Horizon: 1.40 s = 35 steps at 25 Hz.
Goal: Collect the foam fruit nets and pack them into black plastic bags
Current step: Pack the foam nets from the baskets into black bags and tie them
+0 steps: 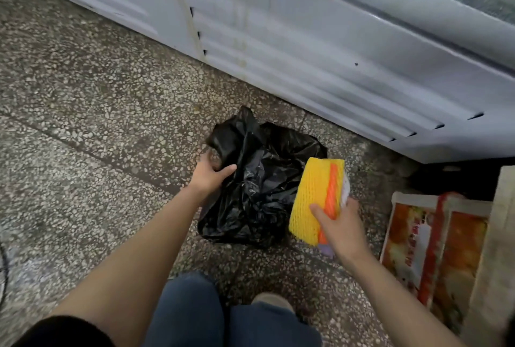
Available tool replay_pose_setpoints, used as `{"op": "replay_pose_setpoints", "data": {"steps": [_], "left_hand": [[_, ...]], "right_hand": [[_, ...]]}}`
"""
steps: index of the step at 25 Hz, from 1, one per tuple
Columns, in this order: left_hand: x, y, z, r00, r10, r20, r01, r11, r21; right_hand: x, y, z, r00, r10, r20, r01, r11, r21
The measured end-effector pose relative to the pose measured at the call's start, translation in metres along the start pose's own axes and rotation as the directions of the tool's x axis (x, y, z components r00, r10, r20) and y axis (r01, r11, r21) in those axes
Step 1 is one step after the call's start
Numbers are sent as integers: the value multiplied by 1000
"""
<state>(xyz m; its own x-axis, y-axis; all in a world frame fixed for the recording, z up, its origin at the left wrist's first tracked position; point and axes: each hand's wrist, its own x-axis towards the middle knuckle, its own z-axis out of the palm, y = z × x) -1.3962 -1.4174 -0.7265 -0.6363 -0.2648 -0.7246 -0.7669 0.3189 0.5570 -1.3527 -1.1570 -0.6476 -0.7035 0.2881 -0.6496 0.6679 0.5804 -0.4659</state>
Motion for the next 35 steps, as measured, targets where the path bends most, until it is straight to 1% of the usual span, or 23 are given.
{"op": "replay_pose_setpoints", "data": {"steps": [2, 4, 6, 8, 9, 11, 15, 17, 19, 20, 21, 22, 24, 25, 27, 29, 30, 32, 33, 35], "left_hand": [[-12, 10, 5, 990, 139, -38, -133, 983, 123], [-40, 32, 5, 963, 264, -63, -251, 955, 155], [-79, 60, -1, 907, 410, -101, -381, 898, 219], [-126, 90, -12, 857, 507, -91, -477, 848, 229], [-149, 103, -19, 850, 522, -73, -500, 842, 200], [-200, 132, -33, 872, 489, -11, -485, 868, 105], [-293, 195, -53, 934, 337, 123, -321, 938, -129], [-331, 223, -59, 924, 330, 192, -292, 935, -201], [-363, 247, -62, 890, 359, 280, -297, 924, -241], [-375, 256, -62, 877, 379, 296, -325, 921, -215], [-384, 263, -62, 871, 403, 282, -371, 914, -163], [-396, 271, -62, 866, 436, 246, -429, 899, -82], [-417, 284, -61, 855, 480, 195, -498, 865, 57], [-428, 290, -61, 839, 506, 202, -533, 839, 111], [-455, 305, -59, 779, 561, 281, -618, 763, 188], [-486, 324, -53, 702, 601, 383, -699, 684, 207], [-502, 334, -48, 658, 617, 432, -739, 640, 211], [-536, 348, -31, 570, 648, 506, -810, 546, 212], [-552, 353, -21, 537, 653, 535, -832, 515, 206], [-590, 361, 3, 472, 671, 572, -868, 465, 171]], "right_hand": [[-7, -1, -6, 1000, 11, 11, -11, 999, 31], [-25, -7, -16, 999, 24, 42, -26, 999, 44], [-50, -16, -32, 998, 18, 56, -23, 997, 76], [-82, -31, -55, 999, -14, 49, 7, 992, 129], [-99, -39, -66, 998, -40, 44, 34, 989, 146], [-133, -57, -90, 996, -80, 51, 72, 987, 142], [-194, -90, -149, 982, -143, 123, 122, 979, 160], [-222, -102, -180, 974, -189, 123, 173, 977, 128], [-248, -109, -204, 965, -236, 115, 224, 968, 111], [-260, -109, -214, 963, -248, 107, 236, 965, 118], [-273, -108, -223, 962, -256, 97, 244, 963, 116], [-288, -104, -233, 961, -266, 81, 258, 961, 97], [-319, -90, -250, 960, -278, 42, 276, 960, 48], [-334, -82, -260, 964, -267, 6, 267, 962, 56], [-365, -66, -284, 969, -239, -69, 245, 963, 115], [-390, -52, -310, 968, -210, -136, 231, 959, 164], [-402, -44, -324, 963, -192, -191, 226, 958, 178], [-429, -26, -350, 933, -125, -339, 209, 952, 223], [-442, -16, -362, 908, -78, -411, 198, 946, 258], [-467, 7, -381, 865, 29, -501, 167, 925, 342]]}}
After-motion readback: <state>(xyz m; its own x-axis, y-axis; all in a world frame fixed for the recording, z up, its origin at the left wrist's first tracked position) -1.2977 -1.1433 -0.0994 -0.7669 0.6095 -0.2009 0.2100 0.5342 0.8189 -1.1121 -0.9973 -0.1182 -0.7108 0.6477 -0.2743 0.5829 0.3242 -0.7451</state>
